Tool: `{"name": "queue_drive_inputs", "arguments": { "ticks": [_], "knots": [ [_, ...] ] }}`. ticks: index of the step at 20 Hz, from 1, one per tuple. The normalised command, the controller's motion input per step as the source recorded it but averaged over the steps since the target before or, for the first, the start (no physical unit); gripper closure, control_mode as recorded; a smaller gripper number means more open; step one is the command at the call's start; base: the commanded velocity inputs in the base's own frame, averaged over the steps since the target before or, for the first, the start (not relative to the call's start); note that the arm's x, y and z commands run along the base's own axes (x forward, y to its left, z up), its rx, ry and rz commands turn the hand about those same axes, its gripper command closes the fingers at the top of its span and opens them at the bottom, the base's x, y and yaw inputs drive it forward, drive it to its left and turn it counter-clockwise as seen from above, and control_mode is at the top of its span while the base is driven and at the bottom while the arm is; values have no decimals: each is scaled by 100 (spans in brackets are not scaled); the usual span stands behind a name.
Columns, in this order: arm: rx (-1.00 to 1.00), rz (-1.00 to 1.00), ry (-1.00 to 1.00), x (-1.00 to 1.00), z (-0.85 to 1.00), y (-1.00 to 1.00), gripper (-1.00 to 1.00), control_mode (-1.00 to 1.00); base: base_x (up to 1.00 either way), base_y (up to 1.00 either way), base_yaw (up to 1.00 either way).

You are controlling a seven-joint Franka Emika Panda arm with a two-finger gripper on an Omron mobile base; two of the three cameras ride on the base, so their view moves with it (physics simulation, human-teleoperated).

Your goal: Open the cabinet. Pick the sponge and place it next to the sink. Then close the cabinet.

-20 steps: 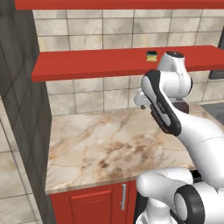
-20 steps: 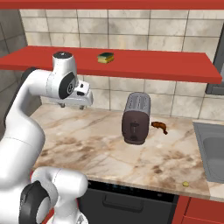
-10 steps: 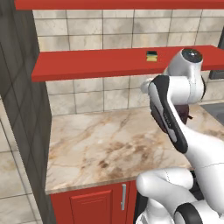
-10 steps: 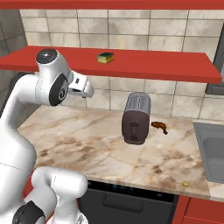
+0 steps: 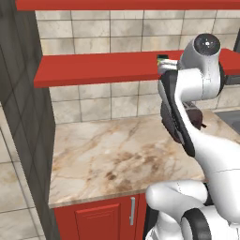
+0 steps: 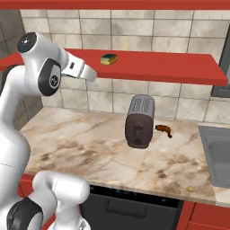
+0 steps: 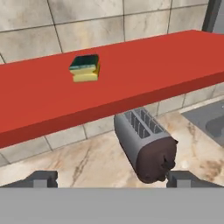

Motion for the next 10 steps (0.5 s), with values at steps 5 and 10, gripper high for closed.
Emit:
{"name": "queue_drive_inputs", "arguments": {
  "ticks": [5,10],
  "knots": [
    [4,-7,0,37,40,-29,-100,-100,0,0,0],
    [1,0,0,34,29,-2,-100,-100,0,0,0]
  ]
}}
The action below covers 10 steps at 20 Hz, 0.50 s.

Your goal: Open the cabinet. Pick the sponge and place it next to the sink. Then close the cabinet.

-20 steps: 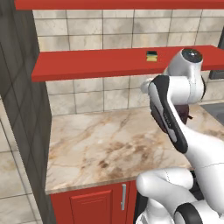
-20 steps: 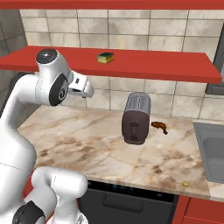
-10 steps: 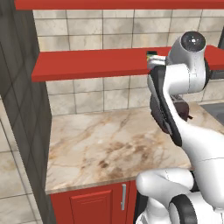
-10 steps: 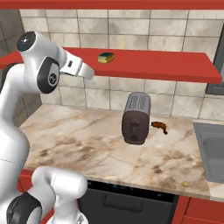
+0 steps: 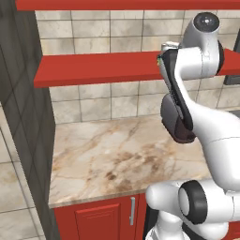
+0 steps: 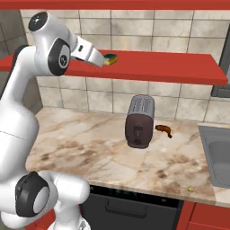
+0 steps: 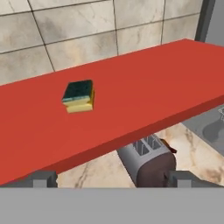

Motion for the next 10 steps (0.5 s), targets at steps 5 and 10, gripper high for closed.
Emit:
{"name": "queue_drive_inputs", "arguments": {
  "ticks": [5,10],
  "knots": [
    [0,0,1,35,5,1,-100,-100,0,0,0],
    [-1,2,0,28,-15,0,-100,-100,0,0,0]
  ]
}}
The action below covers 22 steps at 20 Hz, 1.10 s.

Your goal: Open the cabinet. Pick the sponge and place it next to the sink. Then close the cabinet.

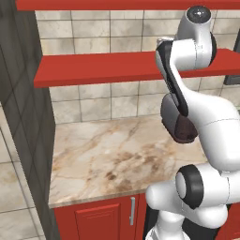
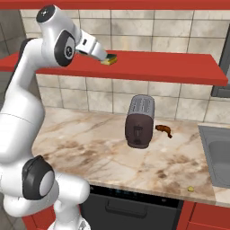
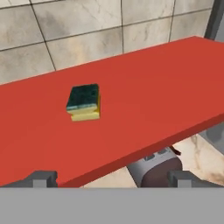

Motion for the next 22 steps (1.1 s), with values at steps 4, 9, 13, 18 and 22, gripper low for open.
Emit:
{"name": "queue_drive_inputs", "arguments": {
  "ticks": [4,9,13,18,22],
  "knots": [
    [0,4,0,18,-29,0,-100,-100,0,0,0],
    [0,1,0,14,-28,0,-100,-100,0,0,0],
    [0,0,0,9,-21,0,-100,-100,0,0,0],
    [0,0,1,2,-24,0,-100,-100,0,0,0],
    [0,0,1,5,-25,0,-100,-100,0,0,0]
  ]
}}
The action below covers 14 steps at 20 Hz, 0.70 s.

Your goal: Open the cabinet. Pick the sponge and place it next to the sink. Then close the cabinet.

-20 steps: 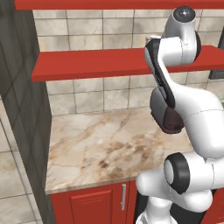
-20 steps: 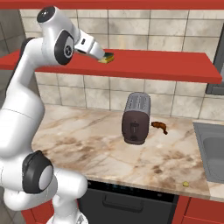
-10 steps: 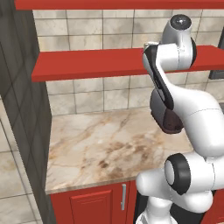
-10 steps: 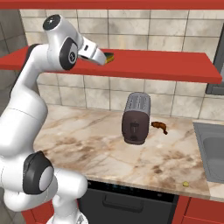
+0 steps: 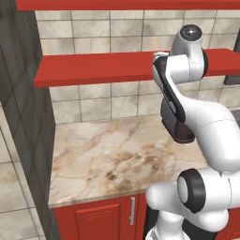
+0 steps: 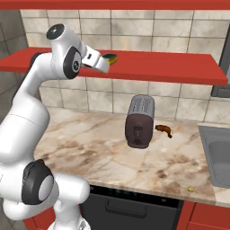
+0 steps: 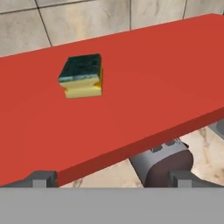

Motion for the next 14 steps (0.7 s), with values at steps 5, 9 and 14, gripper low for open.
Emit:
{"name": "queue_drive_inputs", "arguments": {
  "ticks": [5,9,14],
  "knots": [
    [2,2,0,14,-4,-18,-100,-100,0,0,0],
    [1,1,0,22,3,-5,-100,-100,0,0,0],
    [-10,0,0,33,25,62,-100,-100,0,0,0]
  ]
}}
